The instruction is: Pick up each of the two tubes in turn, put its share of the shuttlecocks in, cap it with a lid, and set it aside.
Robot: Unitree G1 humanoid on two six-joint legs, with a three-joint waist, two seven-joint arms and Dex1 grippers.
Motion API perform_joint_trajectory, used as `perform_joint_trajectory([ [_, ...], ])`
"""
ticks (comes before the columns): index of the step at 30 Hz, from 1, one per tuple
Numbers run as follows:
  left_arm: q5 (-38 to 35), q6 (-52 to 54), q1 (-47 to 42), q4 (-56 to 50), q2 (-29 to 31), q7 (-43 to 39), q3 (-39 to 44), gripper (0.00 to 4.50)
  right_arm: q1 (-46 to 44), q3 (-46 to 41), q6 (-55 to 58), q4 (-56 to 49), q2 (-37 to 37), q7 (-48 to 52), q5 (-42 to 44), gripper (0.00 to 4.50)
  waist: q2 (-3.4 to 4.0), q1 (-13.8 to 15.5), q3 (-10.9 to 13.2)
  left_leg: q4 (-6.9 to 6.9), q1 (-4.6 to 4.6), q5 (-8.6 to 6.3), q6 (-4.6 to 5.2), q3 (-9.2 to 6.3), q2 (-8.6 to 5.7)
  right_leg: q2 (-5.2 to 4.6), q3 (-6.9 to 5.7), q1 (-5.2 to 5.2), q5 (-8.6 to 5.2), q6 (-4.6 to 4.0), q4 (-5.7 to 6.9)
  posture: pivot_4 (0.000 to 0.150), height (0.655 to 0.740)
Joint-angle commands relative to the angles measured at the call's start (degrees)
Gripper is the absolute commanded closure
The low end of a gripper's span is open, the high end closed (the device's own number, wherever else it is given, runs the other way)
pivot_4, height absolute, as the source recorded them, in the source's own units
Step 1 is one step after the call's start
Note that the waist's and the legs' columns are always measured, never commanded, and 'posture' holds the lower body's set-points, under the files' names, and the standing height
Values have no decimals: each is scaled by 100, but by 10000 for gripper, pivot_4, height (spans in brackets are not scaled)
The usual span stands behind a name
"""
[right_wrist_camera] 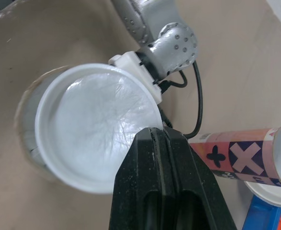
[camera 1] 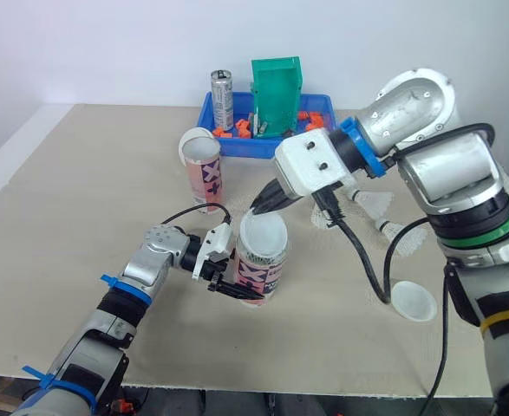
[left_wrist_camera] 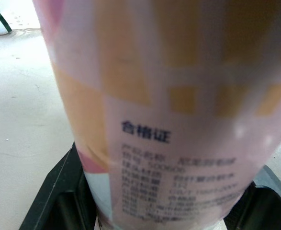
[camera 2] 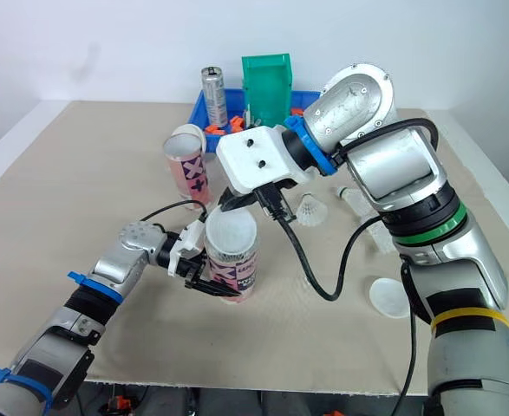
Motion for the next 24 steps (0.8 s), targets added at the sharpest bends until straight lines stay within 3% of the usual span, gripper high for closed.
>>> perform_joint_trajectory([
  [1, 464, 125, 239, 272, 126, -38, -348, 15868, -162, -83, -30, -137, -92, 265, 145, 44325, 1, -1, 0, 0, 0, 0, 0, 0, 0, 0, 0, 0, 0, 0, 0, 1500, 7362],
  [13, 420, 186, 282, 155, 148, 32, -360, 15868, 171, 269, -373, -473, -362, 265, 68, 44325, 1, 5, -1, 0, 0, 0, -1, -3, 0, -1, -2, 2, -3, -1, 0, 1500, 7362],
  [23, 355, 266, 335, 16, 193, 79, -361, 15868, 544, 391, -1459, -600, -421, 191, -466, 44325, -4, 69, -5, -1, 1, -9, -3, -6, 0, 0, -6, 4, -14, -3, 0, 1500, 7362],
  [24, 352, 274, 338, 7, 193, 84, -361, 15868, 616, 409, -1572, -614, -415, 168, -559, 41481, -6, 71, -6, 0, 1, -9, -3, -7, 0, 0, -8, 6, -16, -3, 0, 1500, 7362],
])
